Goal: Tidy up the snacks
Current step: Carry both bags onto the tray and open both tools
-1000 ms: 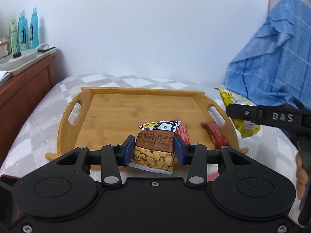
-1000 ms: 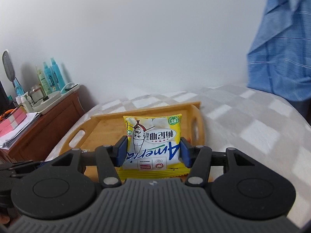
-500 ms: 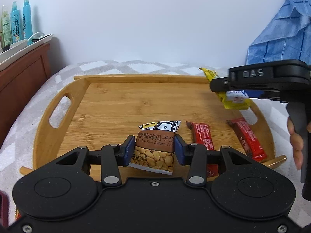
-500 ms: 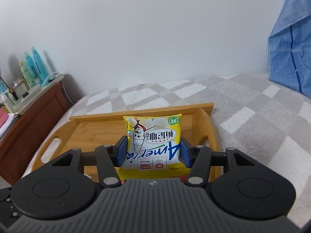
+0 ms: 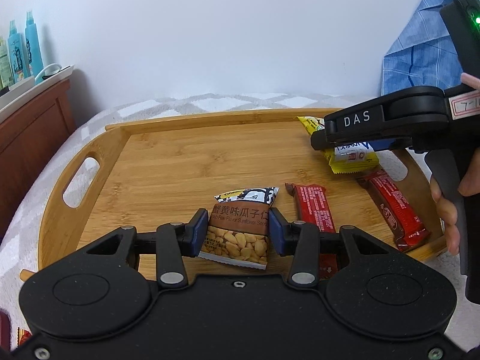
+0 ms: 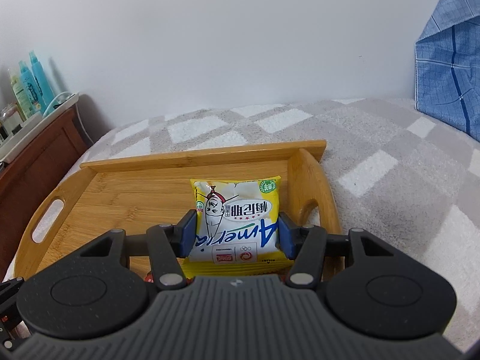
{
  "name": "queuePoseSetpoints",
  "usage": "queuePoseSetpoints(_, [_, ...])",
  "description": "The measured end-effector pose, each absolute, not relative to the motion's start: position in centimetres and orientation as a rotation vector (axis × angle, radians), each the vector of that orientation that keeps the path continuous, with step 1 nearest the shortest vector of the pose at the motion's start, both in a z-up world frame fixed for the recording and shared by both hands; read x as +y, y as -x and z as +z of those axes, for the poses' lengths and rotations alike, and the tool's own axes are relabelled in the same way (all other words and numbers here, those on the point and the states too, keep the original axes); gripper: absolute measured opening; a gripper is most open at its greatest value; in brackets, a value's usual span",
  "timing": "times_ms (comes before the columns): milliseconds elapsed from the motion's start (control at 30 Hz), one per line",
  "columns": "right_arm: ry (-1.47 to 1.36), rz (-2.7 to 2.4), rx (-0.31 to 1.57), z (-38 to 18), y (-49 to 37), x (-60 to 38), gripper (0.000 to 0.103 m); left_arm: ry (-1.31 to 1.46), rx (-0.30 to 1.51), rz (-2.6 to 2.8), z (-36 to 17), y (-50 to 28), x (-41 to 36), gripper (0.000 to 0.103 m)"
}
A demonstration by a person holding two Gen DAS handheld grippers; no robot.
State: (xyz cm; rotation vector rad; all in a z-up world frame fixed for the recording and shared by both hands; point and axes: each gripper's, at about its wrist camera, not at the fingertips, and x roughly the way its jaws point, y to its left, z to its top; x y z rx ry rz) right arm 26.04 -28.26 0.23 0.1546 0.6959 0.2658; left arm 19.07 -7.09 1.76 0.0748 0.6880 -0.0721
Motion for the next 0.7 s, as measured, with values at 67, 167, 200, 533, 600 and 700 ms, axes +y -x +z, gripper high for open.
queuePoseSetpoints(67, [-0.158,0.266,0.696,0.2,-26.1,-28.3,0.058,-0.089,0.683,-0.074,1.7,-19.0,-7.3,0.041])
queuePoseSetpoints(167, [-0.158,0.265,0.691,0.2,-26.1,-28.3,0.058,-0.095,0.679,-0.076,1.6,-19.0,-7.4,0.042])
queuePoseSetpoints(200, [-0.156,0.265,0.689,0.2,-26.1,-28.3,0.058,-0.094,0.679,-0.077,1.6,-19.0,-7.4,0.042])
queuePoseSetpoints(533, [-0.188,0.268,0.661,0.9,-25.6,-29.2,0.077,-0.075,0.682,-0.1,2.4,-18.2,-7.4,0.068])
queuePoseSetpoints(600, [-0.207,0.265,0.647,1.4,-25.3,-29.6,0.078,-0.068,0.672,-0.104,3.0,-17.6,-7.2,0.074])
queuePoseSetpoints(700, [-0.238,0.261,0.627,2.2,-24.5,-30.0,0.079,-0.049,0.658,-0.124,4.0,-16.5,-6.9,0.08])
